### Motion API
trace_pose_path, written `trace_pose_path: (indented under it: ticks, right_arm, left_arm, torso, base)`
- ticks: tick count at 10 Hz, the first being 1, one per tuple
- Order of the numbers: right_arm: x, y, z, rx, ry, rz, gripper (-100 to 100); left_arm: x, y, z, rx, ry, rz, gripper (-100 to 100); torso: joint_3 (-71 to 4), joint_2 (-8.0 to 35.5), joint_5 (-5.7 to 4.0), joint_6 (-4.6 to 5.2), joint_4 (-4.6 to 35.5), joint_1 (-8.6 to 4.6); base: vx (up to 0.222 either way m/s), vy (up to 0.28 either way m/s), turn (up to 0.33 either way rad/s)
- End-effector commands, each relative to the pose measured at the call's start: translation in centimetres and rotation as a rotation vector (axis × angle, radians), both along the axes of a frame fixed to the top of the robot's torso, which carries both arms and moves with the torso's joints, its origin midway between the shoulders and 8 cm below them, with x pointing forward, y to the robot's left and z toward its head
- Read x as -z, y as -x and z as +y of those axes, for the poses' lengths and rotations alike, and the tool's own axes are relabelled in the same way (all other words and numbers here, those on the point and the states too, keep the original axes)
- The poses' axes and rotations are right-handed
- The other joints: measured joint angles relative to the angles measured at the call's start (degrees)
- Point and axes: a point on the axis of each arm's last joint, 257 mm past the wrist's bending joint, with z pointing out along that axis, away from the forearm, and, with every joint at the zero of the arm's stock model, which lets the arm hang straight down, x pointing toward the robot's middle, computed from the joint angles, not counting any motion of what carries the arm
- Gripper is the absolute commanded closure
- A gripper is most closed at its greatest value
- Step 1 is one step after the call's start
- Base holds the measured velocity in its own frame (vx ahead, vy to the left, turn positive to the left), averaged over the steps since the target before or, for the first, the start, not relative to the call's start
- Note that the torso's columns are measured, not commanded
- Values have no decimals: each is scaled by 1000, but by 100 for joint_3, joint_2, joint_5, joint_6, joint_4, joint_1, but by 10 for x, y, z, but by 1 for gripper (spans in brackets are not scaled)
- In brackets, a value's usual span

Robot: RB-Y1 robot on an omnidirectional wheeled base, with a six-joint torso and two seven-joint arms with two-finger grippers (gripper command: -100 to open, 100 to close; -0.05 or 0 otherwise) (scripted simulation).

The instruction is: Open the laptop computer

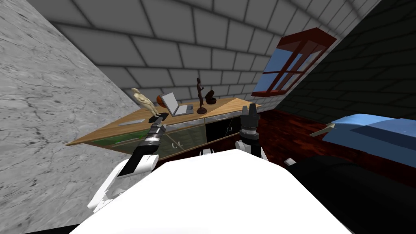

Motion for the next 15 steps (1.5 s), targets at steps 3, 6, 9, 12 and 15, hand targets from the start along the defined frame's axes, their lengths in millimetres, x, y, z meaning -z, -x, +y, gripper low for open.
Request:
trace_pose_path:
  ticks: [3,6,9,12,15]
  right_arm:
    - [0,0,0,0,0,0,0]
    - [0,0,0,0,0,0,0]
    - [0,0,0,0,0,0,0]
    - [0,0,0,0,0,0,0]
    - [0,0,0,0,0,0,0]
  left_arm:
    - [14,-8,31,-62,-74,111,-100]
    - [20,-13,56,-112,-133,181,-100]
    - [22,-15,76,-156,-176,233,-100]
    - [21,-16,97,-203,-220,278,-100]
    - [13,-17,126,-273,-283,329,-100]
  torso:
    - [0,-1,0,1,0,1]
    - [-2,-4,1,1,-1,2]
    - [0,-1,1,0,0,4]
    - [-2,-4,0,3,-1,1]
    - [-1,-2,1,3,0,2]
  base:
    - [30,16,-129]
    - [34,20,-155]
    - [29,22,-124]
    - [26,15,-118]
    - [23,21,-140]
